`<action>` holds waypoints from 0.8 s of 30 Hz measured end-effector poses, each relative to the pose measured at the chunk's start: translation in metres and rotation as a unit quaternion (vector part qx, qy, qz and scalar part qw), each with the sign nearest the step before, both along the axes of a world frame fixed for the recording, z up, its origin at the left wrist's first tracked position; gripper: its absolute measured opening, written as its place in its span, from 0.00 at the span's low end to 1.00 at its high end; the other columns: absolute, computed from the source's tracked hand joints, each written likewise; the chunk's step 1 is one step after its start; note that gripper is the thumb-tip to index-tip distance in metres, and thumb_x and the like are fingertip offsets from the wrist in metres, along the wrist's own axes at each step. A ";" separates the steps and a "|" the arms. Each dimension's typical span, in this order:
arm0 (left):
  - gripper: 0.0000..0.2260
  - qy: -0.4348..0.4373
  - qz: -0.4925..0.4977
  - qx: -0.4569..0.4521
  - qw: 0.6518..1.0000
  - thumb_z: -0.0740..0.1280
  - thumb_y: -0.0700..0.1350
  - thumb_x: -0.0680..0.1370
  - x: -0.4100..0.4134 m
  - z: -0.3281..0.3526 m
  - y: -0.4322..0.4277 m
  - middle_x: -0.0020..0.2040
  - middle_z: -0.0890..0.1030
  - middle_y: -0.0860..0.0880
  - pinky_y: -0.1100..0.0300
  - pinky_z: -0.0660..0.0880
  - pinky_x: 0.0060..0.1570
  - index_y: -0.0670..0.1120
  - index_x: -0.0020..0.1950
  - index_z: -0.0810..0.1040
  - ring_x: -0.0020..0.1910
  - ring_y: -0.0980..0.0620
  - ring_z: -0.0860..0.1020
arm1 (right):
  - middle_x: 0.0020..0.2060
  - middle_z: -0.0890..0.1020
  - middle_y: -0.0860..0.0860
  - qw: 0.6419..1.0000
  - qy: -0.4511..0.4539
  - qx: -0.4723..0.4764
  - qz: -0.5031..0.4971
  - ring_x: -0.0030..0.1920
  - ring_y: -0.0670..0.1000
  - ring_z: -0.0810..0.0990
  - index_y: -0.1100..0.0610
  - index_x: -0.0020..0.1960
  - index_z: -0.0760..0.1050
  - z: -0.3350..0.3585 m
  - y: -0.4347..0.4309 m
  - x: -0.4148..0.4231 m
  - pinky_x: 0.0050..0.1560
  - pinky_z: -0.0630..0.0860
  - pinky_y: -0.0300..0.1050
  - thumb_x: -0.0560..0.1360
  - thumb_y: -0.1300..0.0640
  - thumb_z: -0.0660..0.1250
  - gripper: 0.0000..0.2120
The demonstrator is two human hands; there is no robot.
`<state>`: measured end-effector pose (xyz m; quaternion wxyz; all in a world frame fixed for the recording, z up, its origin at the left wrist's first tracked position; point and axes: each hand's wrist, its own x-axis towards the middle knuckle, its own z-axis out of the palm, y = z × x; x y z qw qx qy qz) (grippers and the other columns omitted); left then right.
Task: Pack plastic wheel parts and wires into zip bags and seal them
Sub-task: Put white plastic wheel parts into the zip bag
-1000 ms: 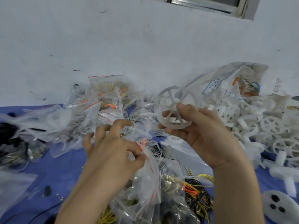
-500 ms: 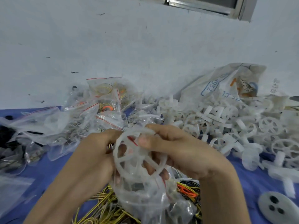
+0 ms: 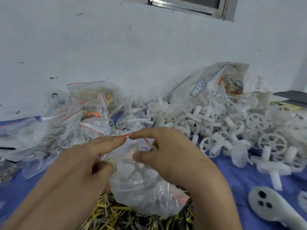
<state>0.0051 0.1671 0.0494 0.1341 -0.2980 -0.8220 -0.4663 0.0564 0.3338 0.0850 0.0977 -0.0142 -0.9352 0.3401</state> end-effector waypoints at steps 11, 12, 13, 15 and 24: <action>0.13 -0.138 0.003 0.147 0.979 0.65 0.41 0.74 -0.050 -0.018 -0.011 0.15 0.70 0.45 0.70 0.64 0.17 0.47 0.57 0.81 0.21 0.37 0.71 | 0.49 0.82 0.53 0.870 0.239 -0.354 -0.246 0.37 0.49 0.82 0.54 0.48 0.80 -0.048 0.091 -0.039 0.43 0.81 0.45 0.77 0.56 0.65 0.05; 0.15 -0.121 0.004 0.155 0.980 0.66 0.41 0.72 -0.048 -0.017 -0.010 0.15 0.71 0.44 0.73 0.63 0.16 0.54 0.56 0.82 0.19 0.40 0.72 | 0.56 0.79 0.56 0.870 0.195 -0.340 -0.298 0.46 0.54 0.82 0.54 0.54 0.78 -0.068 0.105 -0.047 0.50 0.80 0.52 0.77 0.55 0.65 0.07; 0.19 -0.090 0.006 0.168 0.982 0.66 0.42 0.69 -0.045 -0.017 -0.009 0.16 0.72 0.44 0.74 0.63 0.17 0.64 0.53 0.81 0.17 0.46 0.71 | 0.61 0.74 0.58 0.866 0.148 -0.341 -0.334 0.51 0.59 0.80 0.56 0.59 0.75 -0.089 0.118 -0.055 0.53 0.78 0.56 0.77 0.55 0.65 0.11; 0.24 -0.070 -0.001 0.189 0.979 0.62 0.43 0.66 -0.036 -0.013 -0.006 0.17 0.73 0.45 0.74 0.65 0.19 0.72 0.50 0.78 0.14 0.55 0.68 | 0.66 0.70 0.57 0.841 0.089 -0.388 -0.365 0.49 0.61 0.79 0.58 0.65 0.71 -0.121 0.134 -0.063 0.49 0.80 0.56 0.77 0.55 0.65 0.18; 0.30 -0.128 -0.031 0.139 0.982 0.61 0.32 0.76 -0.010 0.004 -0.005 0.20 0.75 0.43 0.64 0.71 0.28 0.72 0.50 0.78 0.19 0.53 0.70 | 0.73 0.60 0.51 0.853 0.085 -0.388 -0.339 0.57 0.59 0.75 0.62 0.69 0.68 -0.166 0.154 -0.081 0.39 0.76 0.47 0.78 0.60 0.62 0.20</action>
